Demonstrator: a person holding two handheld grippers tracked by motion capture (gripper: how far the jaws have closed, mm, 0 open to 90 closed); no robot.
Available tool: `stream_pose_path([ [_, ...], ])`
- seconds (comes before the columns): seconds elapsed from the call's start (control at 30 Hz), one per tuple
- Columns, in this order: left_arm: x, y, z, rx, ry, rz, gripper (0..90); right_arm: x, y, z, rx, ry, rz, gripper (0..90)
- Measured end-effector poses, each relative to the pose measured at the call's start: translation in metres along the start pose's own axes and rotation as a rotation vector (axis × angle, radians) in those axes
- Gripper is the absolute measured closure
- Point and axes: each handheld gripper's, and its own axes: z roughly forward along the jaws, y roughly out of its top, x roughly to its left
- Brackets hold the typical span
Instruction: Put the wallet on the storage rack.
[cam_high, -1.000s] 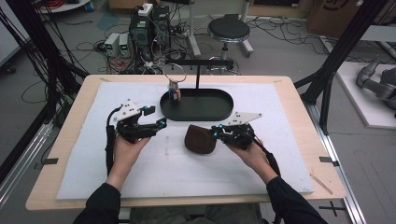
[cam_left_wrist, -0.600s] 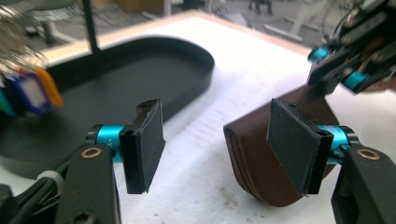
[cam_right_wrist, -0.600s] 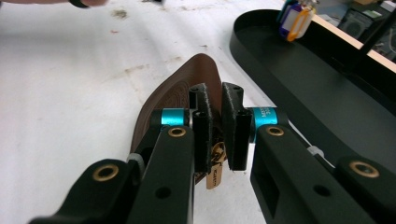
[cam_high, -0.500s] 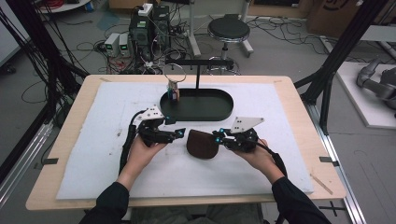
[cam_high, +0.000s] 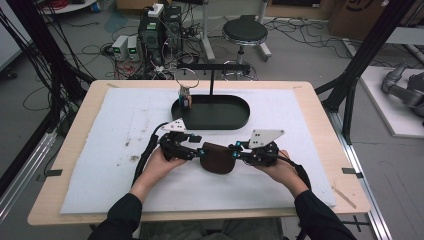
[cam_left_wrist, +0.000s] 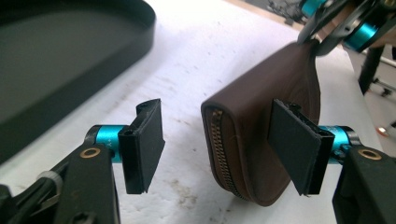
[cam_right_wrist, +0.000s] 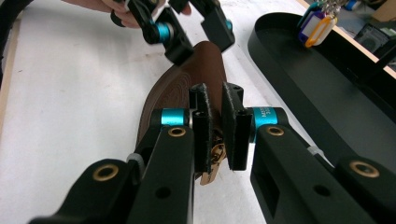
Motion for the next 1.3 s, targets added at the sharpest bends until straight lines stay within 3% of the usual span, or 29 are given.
stream_pose_path([
  [0.07, 0.000, -0.001, 0.002, 0.007, -0.030, -0.001, 37.2, 0.000, 0.000, -0.001, 0.000, 0.007, 0.000, 84.1],
  [0.17, -0.002, -0.002, 0.004, 0.019, -0.074, 0.029, 49.9, -0.002, -0.002, -0.001, 0.003, 0.016, 0.000, 84.0],
  [0.33, -0.002, -0.002, 0.000, 0.016, -0.089, 0.037, 57.4, -0.005, -0.005, -0.002, 0.012, 0.029, 0.013, 83.6],
  [0.57, -0.004, -0.002, -0.004, 0.019, -0.090, 0.082, 64.6, -0.009, -0.006, -0.003, 0.006, 0.062, 0.046, 79.9],
  [0.8, -0.007, -0.001, -0.005, 0.008, -0.087, 0.112, 66.5, -0.019, -0.008, -0.007, -0.047, 0.098, 0.169, 51.8],
  [0.87, -0.007, -0.002, -0.005, 0.003, -0.092, 0.103, 66.9, -0.022, -0.010, -0.008, -0.053, 0.099, 0.198, 49.4],
  [1.13, -0.007, -0.004, -0.011, -0.070, -0.061, 0.101, 69.7, -0.026, -0.015, -0.003, -0.037, 0.119, 0.275, 40.2],
  [1.3, -0.008, -0.001, -0.021, -0.141, -0.080, 0.106, 70.4, -0.027, -0.017, 0.001, -0.015, 0.131, 0.304, 39.5],
])
